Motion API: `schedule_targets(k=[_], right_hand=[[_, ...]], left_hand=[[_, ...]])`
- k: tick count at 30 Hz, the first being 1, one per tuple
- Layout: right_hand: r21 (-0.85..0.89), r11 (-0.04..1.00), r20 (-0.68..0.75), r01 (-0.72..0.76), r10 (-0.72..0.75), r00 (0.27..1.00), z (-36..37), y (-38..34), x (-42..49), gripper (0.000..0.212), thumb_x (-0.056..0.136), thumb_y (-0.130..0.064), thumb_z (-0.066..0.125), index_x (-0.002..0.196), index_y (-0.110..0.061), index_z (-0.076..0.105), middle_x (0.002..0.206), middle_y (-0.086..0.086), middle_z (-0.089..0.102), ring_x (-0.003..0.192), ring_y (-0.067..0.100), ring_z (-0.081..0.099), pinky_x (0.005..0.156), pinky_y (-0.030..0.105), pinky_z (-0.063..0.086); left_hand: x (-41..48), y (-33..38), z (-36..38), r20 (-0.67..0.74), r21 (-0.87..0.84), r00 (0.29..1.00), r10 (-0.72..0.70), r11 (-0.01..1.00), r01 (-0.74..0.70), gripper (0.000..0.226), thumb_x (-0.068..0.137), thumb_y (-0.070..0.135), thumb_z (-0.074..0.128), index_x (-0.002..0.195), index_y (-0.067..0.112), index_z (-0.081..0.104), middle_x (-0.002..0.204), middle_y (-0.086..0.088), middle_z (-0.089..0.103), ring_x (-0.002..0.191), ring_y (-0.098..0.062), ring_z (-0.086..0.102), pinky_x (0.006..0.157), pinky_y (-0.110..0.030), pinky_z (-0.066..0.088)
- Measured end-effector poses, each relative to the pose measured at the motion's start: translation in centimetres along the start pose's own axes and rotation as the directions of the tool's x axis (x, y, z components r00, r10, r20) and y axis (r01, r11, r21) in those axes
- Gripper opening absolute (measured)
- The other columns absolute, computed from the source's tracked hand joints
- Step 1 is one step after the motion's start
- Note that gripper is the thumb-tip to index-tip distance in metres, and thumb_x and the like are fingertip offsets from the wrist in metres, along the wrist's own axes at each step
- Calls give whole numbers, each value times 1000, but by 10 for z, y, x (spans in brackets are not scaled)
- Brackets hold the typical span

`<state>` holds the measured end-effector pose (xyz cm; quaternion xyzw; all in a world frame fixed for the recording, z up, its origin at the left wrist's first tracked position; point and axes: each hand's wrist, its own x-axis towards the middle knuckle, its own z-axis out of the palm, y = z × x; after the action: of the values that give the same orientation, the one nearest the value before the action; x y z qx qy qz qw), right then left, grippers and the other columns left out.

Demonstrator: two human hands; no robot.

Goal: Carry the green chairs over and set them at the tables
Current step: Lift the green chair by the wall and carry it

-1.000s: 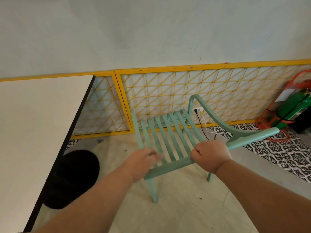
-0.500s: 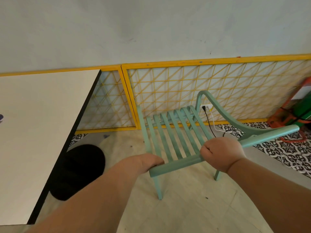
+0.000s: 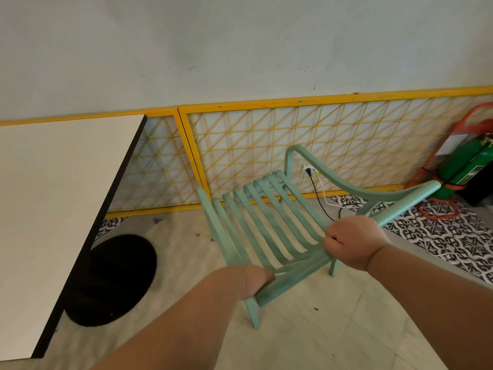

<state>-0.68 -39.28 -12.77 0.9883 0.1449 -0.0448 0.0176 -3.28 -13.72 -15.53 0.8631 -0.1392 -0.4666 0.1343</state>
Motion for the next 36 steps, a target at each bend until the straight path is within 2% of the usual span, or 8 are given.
schedule_targets(k=[7,10,14,17,19,23,30,36], right_hand=[[-59,998,58,22,-18,998,-9,31,-14,51,76,-50,23,66,-17,60,64,0,59,61,17,57,57,31,47],[-48,999,81,15,-11,997,-13,31,-17,54,73,-50,18,64,-15,59,61,1,56,63,19,54,68,33,46],[136,969,20,-208,207,978,-7,18,-33,39,78,-46,33,72,-24,64,84,-7,57,96,20,46,94,40,34],[457,798,-121,-393,494,861,7,-4,-60,31,87,-39,55,114,-25,65,128,0,50,126,24,33,108,44,28],[676,584,-44,-449,640,767,11,-29,-73,54,90,-35,59,139,-19,48,147,6,37,136,27,29,109,43,30],[903,159,182,-400,701,689,14,-76,-74,77,99,-22,56,160,-13,10,161,8,27,144,26,33,118,39,29],[872,119,245,-474,733,635,11,-87,-62,75,103,-9,35,159,-9,-13,169,7,-1,151,22,18,96,18,19],[915,-27,263,-403,798,542,5,-71,-50,80,96,-2,36,162,-19,-5,164,6,26,138,24,41,93,27,33]], left_hand=[[2,41,31,-47,29,998,39,999,-38,28,105,23,38,125,20,58,136,-12,58,121,-32,55,95,-40,37],[-4,44,34,-269,-58,963,-2,998,-14,29,103,34,39,106,17,62,118,-12,66,107,-29,61,95,-42,47],[-30,42,31,-451,-425,876,170,822,-378,50,81,71,44,92,27,67,90,4,66,83,-12,62,81,-42,52],[-43,48,45,-358,-203,872,335,883,-423,54,80,79,50,118,41,54,108,13,57,90,-6,58,74,-31,46],[-42,52,56,-473,62,800,369,920,-387,55,92,62,49,141,36,40,126,12,50,106,-12,56,84,-31,45],[-40,63,69,-651,90,648,395,888,-451,43,102,30,45,144,21,44,125,1,55,107,-20,57,91,-39,48],[-32,68,73,-688,83,601,408,866,-492,30,104,28,42,132,32,49,96,17,44,80,-8,47,70,-27,38],[-23,80,73,-683,37,622,383,868,-494,33,102,25,42,133,29,51,112,7,56,94,-16,56,83,-39,48]])
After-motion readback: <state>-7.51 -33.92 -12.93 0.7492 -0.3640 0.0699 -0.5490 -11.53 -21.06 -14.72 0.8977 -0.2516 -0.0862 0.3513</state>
